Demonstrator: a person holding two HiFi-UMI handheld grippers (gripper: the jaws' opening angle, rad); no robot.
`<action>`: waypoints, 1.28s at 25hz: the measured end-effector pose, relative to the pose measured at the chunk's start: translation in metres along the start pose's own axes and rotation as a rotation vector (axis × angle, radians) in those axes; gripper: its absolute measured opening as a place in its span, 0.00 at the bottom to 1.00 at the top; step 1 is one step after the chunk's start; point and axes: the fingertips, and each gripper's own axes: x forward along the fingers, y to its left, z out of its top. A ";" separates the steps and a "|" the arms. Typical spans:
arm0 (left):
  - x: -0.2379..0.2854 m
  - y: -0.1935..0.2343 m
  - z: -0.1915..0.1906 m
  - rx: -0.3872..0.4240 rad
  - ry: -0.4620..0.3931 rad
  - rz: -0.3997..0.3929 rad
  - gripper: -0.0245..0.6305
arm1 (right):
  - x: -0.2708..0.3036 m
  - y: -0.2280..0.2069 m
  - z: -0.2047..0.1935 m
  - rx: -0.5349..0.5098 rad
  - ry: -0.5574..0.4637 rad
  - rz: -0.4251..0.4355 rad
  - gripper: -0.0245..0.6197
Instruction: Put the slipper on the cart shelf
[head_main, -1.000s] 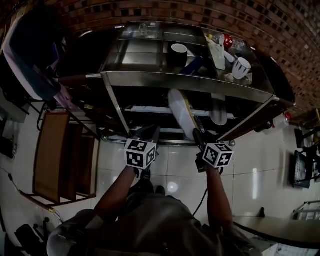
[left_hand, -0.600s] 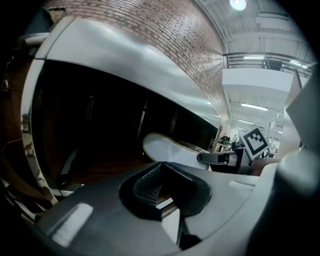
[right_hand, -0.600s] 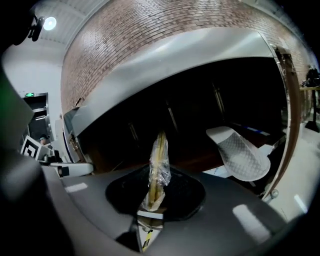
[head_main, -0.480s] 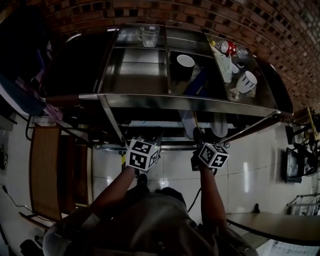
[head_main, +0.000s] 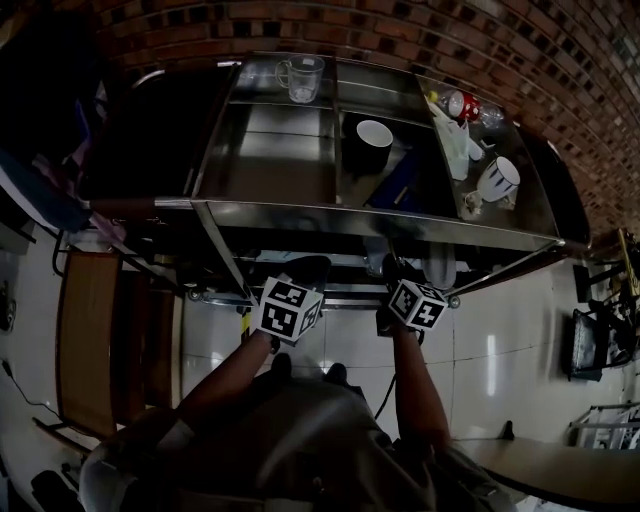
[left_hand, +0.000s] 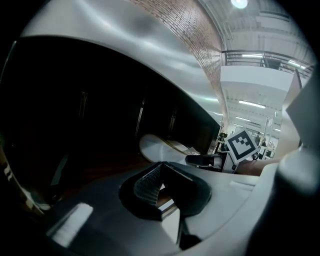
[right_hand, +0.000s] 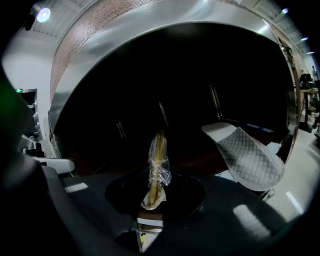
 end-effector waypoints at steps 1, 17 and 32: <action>0.002 -0.001 0.002 0.004 0.001 0.006 0.05 | 0.003 -0.003 -0.002 -0.010 0.010 -0.004 0.13; 0.009 -0.025 0.008 0.009 -0.001 0.093 0.05 | 0.034 -0.021 -0.014 -0.056 0.114 0.069 0.25; 0.017 -0.044 0.020 0.011 -0.031 0.072 0.05 | -0.015 0.009 0.029 -0.146 -0.018 0.244 0.48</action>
